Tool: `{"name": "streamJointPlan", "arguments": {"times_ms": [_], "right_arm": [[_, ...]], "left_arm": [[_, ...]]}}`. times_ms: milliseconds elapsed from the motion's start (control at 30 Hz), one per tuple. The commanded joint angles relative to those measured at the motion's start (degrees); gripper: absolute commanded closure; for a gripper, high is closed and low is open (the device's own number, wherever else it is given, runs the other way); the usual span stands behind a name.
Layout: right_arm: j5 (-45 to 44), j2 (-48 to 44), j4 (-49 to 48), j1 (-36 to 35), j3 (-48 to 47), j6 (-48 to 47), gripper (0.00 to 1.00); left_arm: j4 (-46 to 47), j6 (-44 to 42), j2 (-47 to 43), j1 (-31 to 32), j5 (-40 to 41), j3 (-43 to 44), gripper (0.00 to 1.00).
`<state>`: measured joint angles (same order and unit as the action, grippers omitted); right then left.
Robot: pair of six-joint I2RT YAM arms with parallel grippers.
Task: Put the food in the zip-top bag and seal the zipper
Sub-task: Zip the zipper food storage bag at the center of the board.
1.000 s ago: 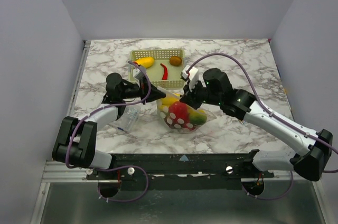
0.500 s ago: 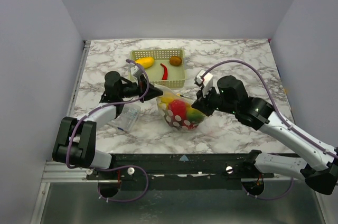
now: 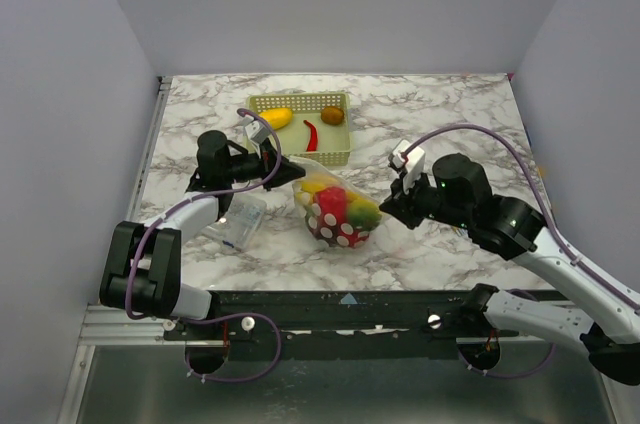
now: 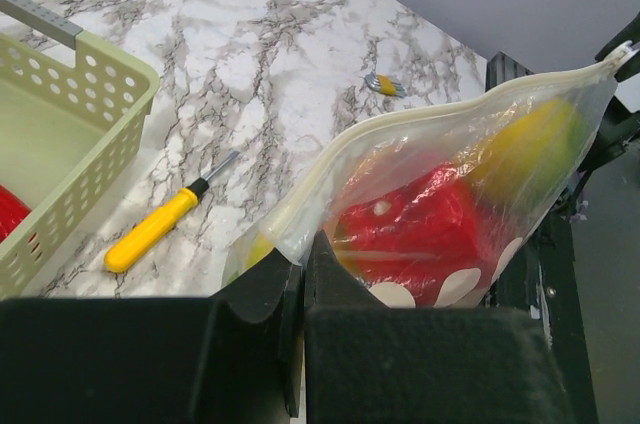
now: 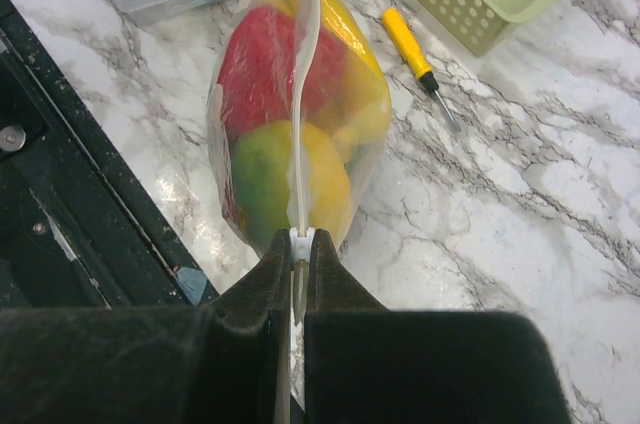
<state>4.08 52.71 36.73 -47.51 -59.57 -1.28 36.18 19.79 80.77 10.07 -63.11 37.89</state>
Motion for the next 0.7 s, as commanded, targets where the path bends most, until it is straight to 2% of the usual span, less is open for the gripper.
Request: {"name": "streamJointPlan", "arguments": {"times_ms": [0, 367, 433, 500, 533, 667], "right_arm": [[-1.59, -2.24, 2.53, 0.32, 0.24, 0.4, 1.0], [-2.7, -3.71, 3.62, 0.32, 0.09, 1.14, 0.98], [-2.78, -2.61, 3.54, 0.37, 0.24, 1.16, 0.84], [-3.77, -1.36, 3.48, 0.32, 0.18, 3.42, 0.55], [-3.89, -0.69, 3.57, 0.31, -0.09, 3.82, 0.48], [-8.83, 1.51, 4.52, 0.36, -2.3, 6.29, 0.4]], "left_arm": [[-1.45, -2.47, -0.25, -1.45, 3.09, 1.4, 1.0], [-1.34, -1.58, -0.19, -1.55, 2.88, 1.58, 1.0], [-0.77, -0.68, -0.14, -1.01, 3.16, 1.55, 1.0], [-2.73, -1.31, -0.24, 0.16, 3.54, 2.0, 1.0], [-3.65, -1.71, -0.21, 0.96, 3.87, 2.17, 1.0], [-4.72, -2.0, -0.71, 3.98, 4.44, 2.46, 1.0]]}}
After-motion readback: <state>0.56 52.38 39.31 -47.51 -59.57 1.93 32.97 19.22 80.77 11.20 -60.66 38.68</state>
